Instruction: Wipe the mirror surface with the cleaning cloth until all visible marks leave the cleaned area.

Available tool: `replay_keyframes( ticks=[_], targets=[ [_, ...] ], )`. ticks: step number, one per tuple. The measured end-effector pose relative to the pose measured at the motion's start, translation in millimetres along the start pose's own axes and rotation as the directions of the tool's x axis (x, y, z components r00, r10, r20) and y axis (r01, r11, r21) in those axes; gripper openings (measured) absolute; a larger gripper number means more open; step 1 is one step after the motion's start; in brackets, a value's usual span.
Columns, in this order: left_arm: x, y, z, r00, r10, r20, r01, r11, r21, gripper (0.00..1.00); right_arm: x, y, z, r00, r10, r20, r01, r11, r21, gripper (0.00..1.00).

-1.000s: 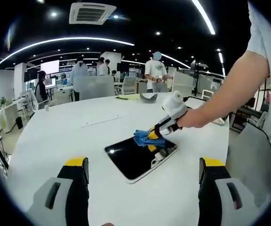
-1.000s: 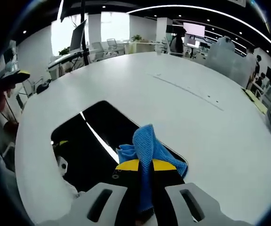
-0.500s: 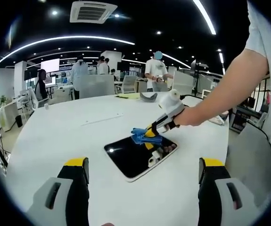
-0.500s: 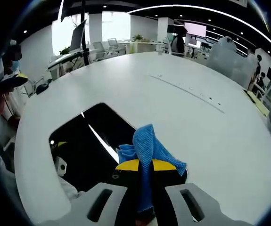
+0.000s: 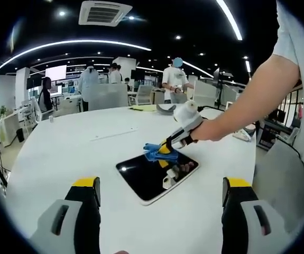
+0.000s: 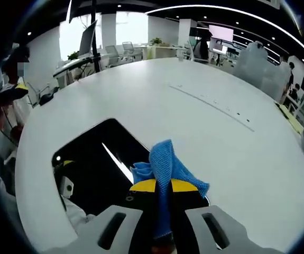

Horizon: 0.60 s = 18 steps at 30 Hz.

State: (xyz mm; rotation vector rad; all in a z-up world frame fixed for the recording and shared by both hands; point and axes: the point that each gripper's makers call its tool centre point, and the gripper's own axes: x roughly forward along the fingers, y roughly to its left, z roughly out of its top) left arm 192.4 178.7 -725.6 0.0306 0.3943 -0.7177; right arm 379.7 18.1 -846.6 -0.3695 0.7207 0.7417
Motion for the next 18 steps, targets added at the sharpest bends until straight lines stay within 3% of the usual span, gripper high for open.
replay_keyframes(
  ticks=[18],
  targets=[
    [-0.1,5.7,-0.3,1.0,0.01,0.007,-0.01,1.0,-0.013,0.97,7.5,-2.2,7.2,1.0,-0.01,-0.006,0.01,1.0,-0.006,0.03]
  ],
)
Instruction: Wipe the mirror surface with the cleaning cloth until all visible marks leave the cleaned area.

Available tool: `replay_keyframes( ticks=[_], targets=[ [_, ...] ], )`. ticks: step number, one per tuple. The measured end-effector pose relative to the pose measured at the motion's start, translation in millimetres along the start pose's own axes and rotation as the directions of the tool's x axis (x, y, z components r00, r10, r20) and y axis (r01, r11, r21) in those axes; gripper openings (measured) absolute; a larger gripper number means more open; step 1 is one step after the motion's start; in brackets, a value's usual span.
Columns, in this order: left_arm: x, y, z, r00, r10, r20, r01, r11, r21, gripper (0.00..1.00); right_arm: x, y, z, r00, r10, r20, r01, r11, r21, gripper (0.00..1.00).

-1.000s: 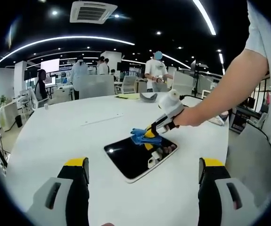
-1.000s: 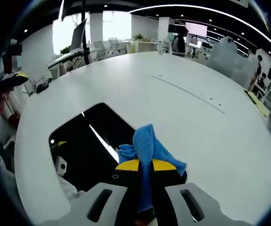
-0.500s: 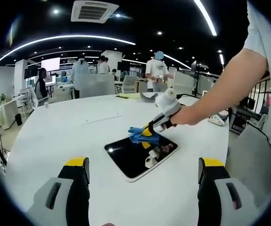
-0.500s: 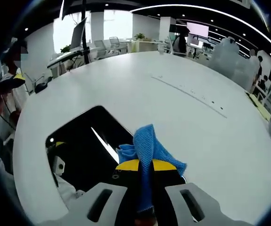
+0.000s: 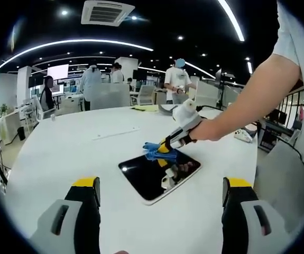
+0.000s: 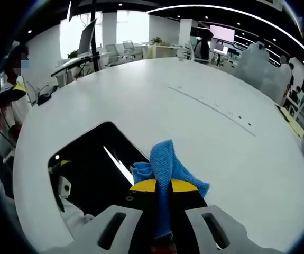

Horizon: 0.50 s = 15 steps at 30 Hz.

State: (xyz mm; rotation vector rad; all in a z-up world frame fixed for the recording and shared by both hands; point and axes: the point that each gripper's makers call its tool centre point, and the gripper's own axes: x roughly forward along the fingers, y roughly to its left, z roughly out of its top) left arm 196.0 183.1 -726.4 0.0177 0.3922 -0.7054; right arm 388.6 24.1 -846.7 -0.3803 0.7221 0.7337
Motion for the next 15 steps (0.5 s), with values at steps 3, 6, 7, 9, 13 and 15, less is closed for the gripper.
replay_keyframes(
  ticks=[3,6,7,9,13,15],
  targets=[
    [-0.8,1.8,-1.2,1.0,0.004,-0.003,-0.004,1.0,0.0,0.97,-0.3,0.6,0.2,1.0,-0.008,-0.003,0.008,1.0,0.005,0.03],
    [-1.4,1.7,-0.8,1.0,0.005,-0.001,-0.005,1.0,0.001,0.97,-0.1,0.3,-0.2,1.0,-0.015,-0.005,0.015,1.0,0.009,0.03],
    [-1.5,1.5,-0.7,1.0,0.005,0.0,-0.005,1.0,0.001,0.97,-0.2,0.4,-0.2,1.0,-0.016,-0.007,0.016,1.0,0.01,0.03],
    [-1.7,1.1,-0.6,1.0,0.006,0.001,-0.006,1.0,0.0,0.97,-0.5,0.7,-0.2,1.0,-0.019,-0.009,0.019,1.0,0.008,0.03],
    [-2.1,0.1,-0.5,1.0,0.006,0.002,-0.006,1.0,0.0,0.97,-0.5,1.3,-0.4,0.999,-0.034,-0.011,0.034,0.999,-0.003,0.03],
    [-2.4,0.2,-0.2,1.0,0.008,0.003,-0.008,1.0,0.0,0.97,-1.1,1.2,-0.3,0.999,-0.039,-0.012,0.039,0.999,-0.002,0.03]
  ],
)
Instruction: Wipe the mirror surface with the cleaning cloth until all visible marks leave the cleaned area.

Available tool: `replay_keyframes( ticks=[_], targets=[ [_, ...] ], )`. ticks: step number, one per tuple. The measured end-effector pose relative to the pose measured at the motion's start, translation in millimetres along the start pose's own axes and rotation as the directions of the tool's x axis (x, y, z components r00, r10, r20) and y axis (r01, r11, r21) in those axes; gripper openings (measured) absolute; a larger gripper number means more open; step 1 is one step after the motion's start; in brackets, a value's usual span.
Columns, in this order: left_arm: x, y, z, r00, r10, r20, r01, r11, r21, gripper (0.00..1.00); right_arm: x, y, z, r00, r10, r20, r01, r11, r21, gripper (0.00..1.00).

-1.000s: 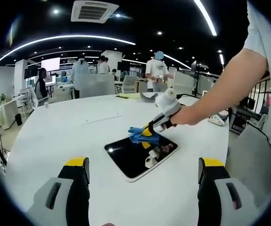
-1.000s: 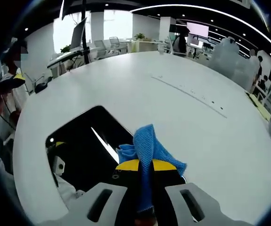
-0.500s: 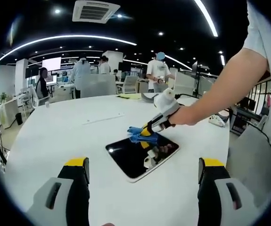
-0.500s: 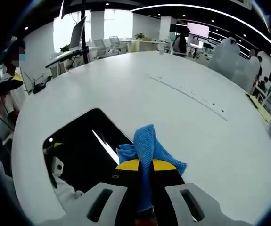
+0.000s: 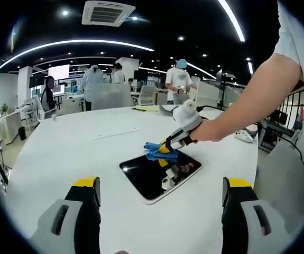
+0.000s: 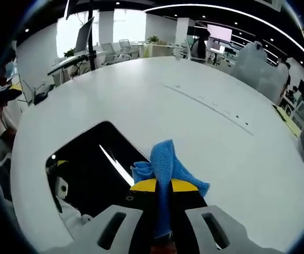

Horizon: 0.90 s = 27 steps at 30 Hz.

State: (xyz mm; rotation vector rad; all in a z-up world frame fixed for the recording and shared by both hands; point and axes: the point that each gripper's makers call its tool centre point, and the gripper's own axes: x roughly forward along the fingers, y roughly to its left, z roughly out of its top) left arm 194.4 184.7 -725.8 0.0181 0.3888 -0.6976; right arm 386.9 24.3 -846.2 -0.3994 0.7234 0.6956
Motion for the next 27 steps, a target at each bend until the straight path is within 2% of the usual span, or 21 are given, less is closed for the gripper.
replay_keyframes(
  ticks=[27],
  targets=[
    [-2.3,-4.1,6.1,1.0,0.0,0.006,0.0,1.0,0.027,0.97,-3.7,8.5,-3.6,1.0,0.004,-0.004,-0.004,1.0,-0.004,0.03]
  ],
)
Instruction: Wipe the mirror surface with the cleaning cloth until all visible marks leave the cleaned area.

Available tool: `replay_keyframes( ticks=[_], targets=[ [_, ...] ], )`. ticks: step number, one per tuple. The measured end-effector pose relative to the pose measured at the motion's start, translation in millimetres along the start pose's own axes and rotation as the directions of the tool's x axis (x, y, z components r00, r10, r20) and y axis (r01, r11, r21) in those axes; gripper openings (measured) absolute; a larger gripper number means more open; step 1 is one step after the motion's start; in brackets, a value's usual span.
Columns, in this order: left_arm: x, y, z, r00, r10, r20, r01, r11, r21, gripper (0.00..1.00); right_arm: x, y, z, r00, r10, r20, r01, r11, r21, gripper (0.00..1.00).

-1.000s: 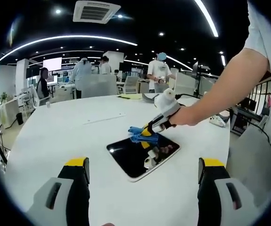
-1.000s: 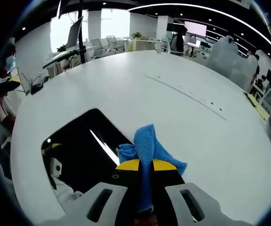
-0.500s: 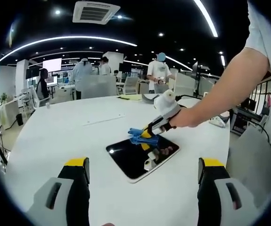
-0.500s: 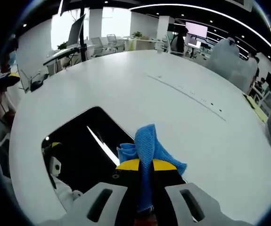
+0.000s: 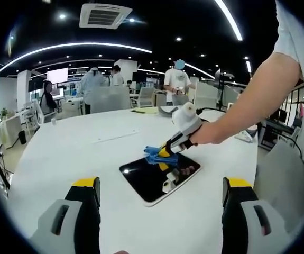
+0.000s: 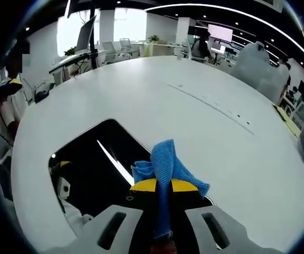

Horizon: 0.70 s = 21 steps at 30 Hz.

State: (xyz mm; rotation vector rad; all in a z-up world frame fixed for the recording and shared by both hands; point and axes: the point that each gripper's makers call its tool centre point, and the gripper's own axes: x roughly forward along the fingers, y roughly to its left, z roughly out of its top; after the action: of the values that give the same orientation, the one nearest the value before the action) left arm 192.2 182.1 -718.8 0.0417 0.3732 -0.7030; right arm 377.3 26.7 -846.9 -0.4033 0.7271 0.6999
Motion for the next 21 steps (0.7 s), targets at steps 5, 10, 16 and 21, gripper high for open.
replay_keyframes(
  ticks=[5,10,16,21],
  targets=[
    [-1,-1.5,-0.8,1.0,-0.003,-0.005,0.003,1.0,0.015,0.97,-1,3,-0.8,1.0,0.004,-0.004,-0.004,1.0,0.001,0.03],
    [0,-1.1,1.2,1.0,0.002,0.002,-0.002,1.0,0.013,0.97,-2,5,-1.4,1.0,0.007,-0.008,-0.007,1.0,-0.003,0.03],
    [-1,-1.6,2.1,1.0,0.001,0.004,-0.002,1.0,0.015,0.97,-4,8,-2.2,1.0,0.008,-0.008,-0.008,1.0,-0.004,0.03],
    [-2,0.4,2.7,1.0,0.004,0.006,-0.004,1.0,0.015,0.97,-4,11,-3.4,1.0,0.008,-0.008,-0.008,1.0,-0.004,0.03]
  ],
)
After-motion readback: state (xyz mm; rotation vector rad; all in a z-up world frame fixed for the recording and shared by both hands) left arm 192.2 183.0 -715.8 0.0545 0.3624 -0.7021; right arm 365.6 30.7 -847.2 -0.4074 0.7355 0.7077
